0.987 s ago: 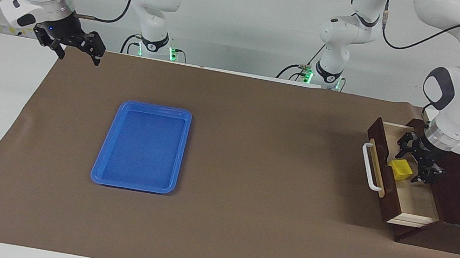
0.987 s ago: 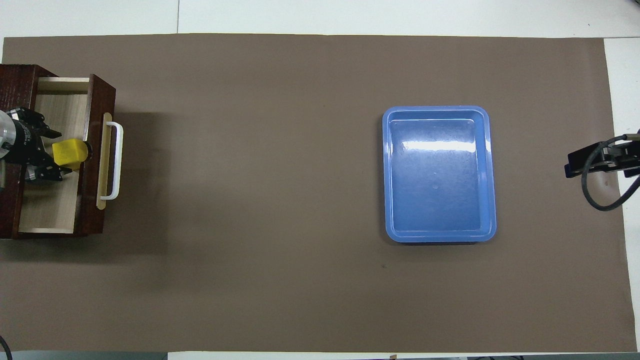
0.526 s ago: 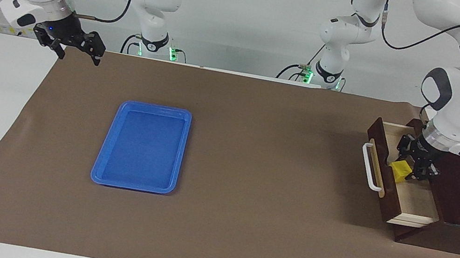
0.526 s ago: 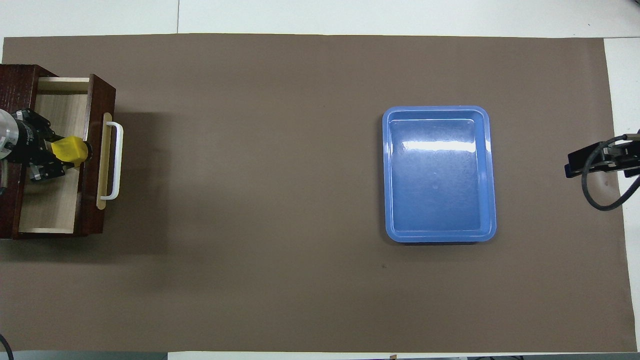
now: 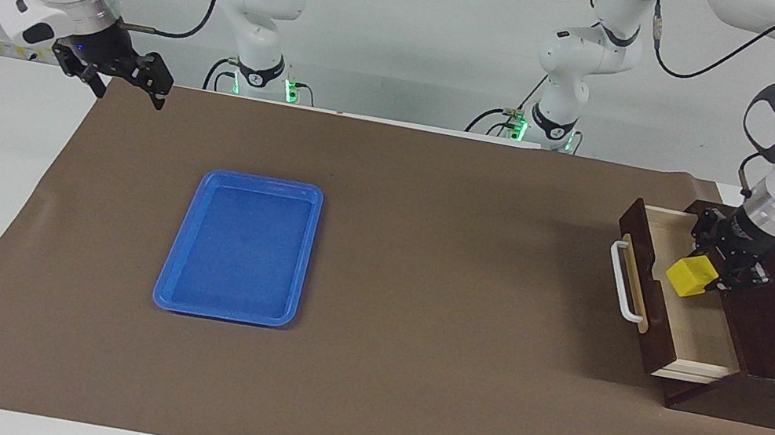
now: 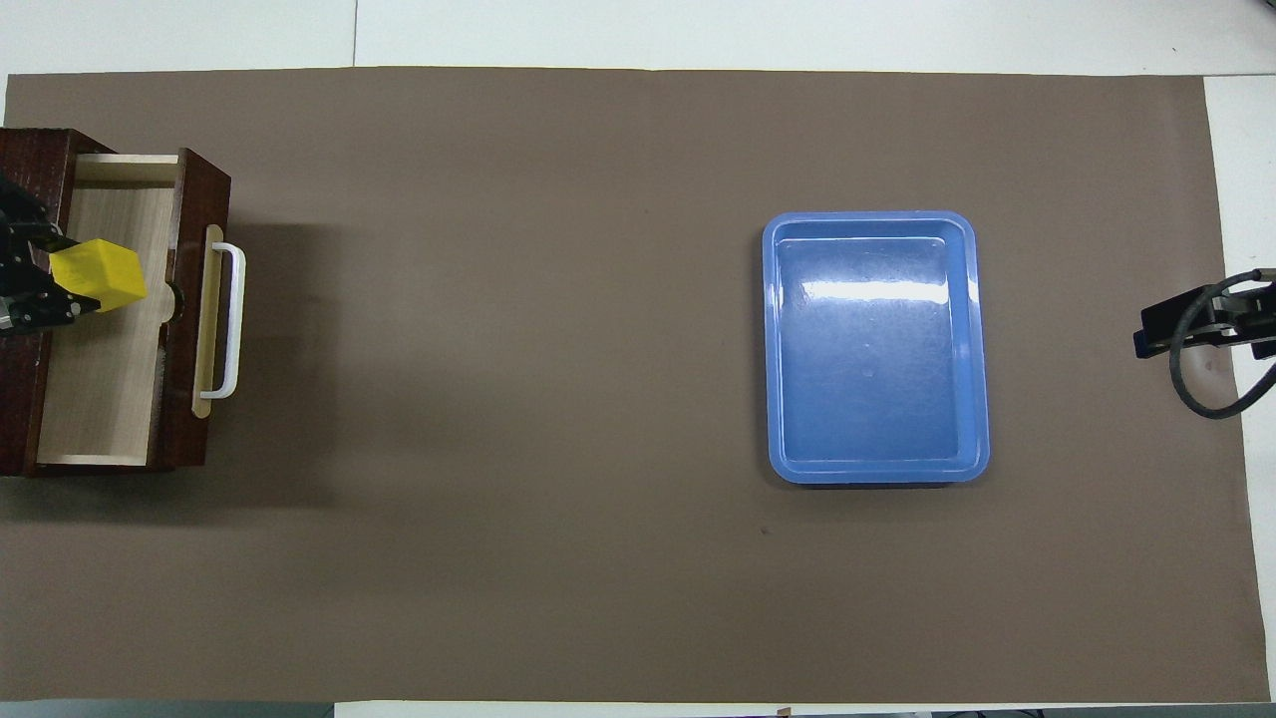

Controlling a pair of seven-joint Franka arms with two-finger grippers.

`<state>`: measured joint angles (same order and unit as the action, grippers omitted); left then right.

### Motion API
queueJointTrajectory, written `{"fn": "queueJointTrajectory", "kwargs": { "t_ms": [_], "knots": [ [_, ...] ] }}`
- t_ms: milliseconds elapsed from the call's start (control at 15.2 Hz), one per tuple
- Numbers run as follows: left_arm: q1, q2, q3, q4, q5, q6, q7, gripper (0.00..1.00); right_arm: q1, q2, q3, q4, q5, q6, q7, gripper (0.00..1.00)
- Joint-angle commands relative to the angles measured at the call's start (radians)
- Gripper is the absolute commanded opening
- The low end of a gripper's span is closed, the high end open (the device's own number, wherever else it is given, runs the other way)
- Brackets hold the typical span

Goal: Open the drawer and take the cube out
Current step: 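Lift the yellow cube out with the left gripper while the right gripper approaches, then bring the right gripper to the yellow cube held by the left gripper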

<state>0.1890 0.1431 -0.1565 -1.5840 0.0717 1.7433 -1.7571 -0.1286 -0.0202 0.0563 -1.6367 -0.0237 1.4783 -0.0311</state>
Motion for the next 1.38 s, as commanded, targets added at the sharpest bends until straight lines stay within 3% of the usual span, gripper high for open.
{"fn": "queueJointTrajectory", "kwargs": {
  "t_ms": [0, 197, 526, 789, 987, 1316],
  "knots": [
    [-0.106, 0.044, 0.005, 0.13, -0.012, -0.103, 0.004, 0.0, -0.006, -0.05, 0.014, -0.086, 0.011, 0.031, 0.043, 1.0],
    [-0.279, 0.036, 0.006, 0.119, -0.004, -0.102, -0.002, 0.0, 0.001, -0.111, 0.022, -0.216, 0.189, 0.133, 0.366, 1.0],
    [-0.419, 0.047, 0.005, 0.116, -0.039, -0.084, -0.188, 0.0, 0.144, -0.165, 0.036, -0.403, 0.385, 0.328, 0.845, 1.0],
    [-0.488, 0.07, 0.005, 0.093, -0.041, -0.062, -0.335, 0.0, 0.256, -0.084, 0.037, -0.426, 0.499, 0.505, 1.107, 0.99],
    [-0.531, 0.087, 0.005, 0.093, -0.043, -0.05, -0.419, 0.0, 0.375, -0.031, 0.037, -0.469, 0.591, 0.736, 1.252, 0.99],
    [-0.577, 0.102, 0.005, 0.05, -0.049, 0.018, -0.495, 0.0, 0.492, 0.074, 0.037, -0.465, 0.824, 0.885, 1.295, 0.99]
  ]
}}
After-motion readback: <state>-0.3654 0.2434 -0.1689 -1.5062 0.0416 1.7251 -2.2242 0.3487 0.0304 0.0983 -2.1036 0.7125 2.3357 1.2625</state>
